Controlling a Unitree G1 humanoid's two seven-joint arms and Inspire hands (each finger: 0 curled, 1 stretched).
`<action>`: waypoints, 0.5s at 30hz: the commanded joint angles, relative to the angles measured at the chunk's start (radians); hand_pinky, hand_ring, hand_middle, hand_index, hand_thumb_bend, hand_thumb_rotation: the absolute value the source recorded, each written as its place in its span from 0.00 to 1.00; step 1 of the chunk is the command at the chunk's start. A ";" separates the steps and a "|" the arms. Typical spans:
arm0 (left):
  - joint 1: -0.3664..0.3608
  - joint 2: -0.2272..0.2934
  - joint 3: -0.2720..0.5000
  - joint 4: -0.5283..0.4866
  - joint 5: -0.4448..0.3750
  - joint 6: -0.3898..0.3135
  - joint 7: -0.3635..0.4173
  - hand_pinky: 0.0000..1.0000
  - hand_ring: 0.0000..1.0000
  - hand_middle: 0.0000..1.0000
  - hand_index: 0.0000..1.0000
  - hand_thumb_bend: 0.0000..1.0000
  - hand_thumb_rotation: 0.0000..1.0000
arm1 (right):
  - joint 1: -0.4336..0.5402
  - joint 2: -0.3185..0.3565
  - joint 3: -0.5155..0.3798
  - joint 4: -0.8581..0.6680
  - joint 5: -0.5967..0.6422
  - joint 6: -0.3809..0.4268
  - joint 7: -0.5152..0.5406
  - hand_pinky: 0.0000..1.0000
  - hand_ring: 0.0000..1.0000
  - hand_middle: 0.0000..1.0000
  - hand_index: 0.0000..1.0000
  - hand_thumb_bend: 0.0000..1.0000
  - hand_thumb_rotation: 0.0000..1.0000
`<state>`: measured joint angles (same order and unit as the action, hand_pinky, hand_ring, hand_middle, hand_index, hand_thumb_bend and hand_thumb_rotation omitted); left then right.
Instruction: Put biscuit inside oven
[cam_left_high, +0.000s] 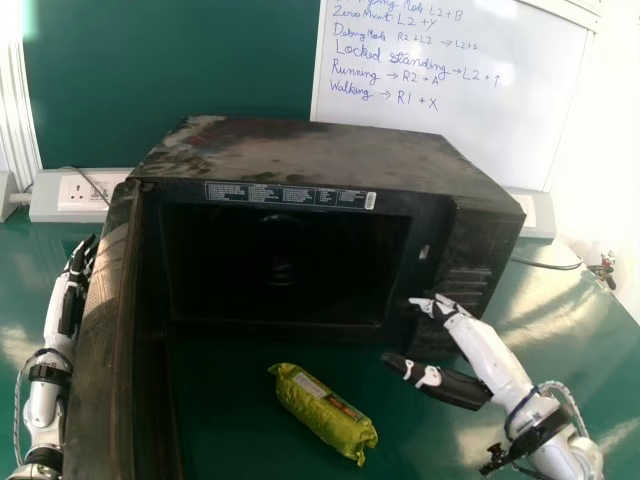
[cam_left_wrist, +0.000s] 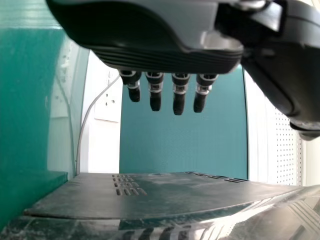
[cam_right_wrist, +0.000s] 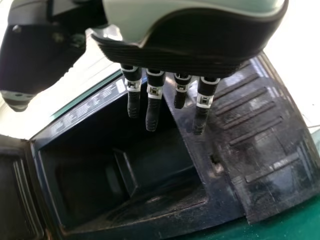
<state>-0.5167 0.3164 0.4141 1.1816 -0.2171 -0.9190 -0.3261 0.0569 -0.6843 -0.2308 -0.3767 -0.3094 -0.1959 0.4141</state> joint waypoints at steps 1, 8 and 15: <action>0.059 -0.065 0.006 0.035 -0.018 -0.008 0.000 1.00 1.00 1.00 1.00 1.00 1.00 | -0.010 -0.027 0.011 -0.031 -0.011 0.027 0.028 0.79 0.82 0.84 0.89 1.00 0.78; 0.059 -0.066 0.005 0.035 -0.016 -0.006 0.009 1.00 1.00 1.00 1.00 1.00 1.00 | -0.032 -0.071 0.041 -0.093 -0.020 0.105 0.120 0.78 0.81 0.84 0.90 1.00 0.73; 0.060 -0.069 0.002 0.031 -0.013 -0.007 0.017 1.00 1.00 1.00 1.00 1.00 1.00 | -0.071 -0.091 0.096 -0.128 -0.051 0.169 0.177 0.80 0.81 0.84 0.90 1.00 0.73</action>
<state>-0.5167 0.3154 0.4141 1.1803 -0.2166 -0.9199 -0.3169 0.0072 -0.7587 -0.1500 -0.4918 -0.3516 -0.0397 0.5764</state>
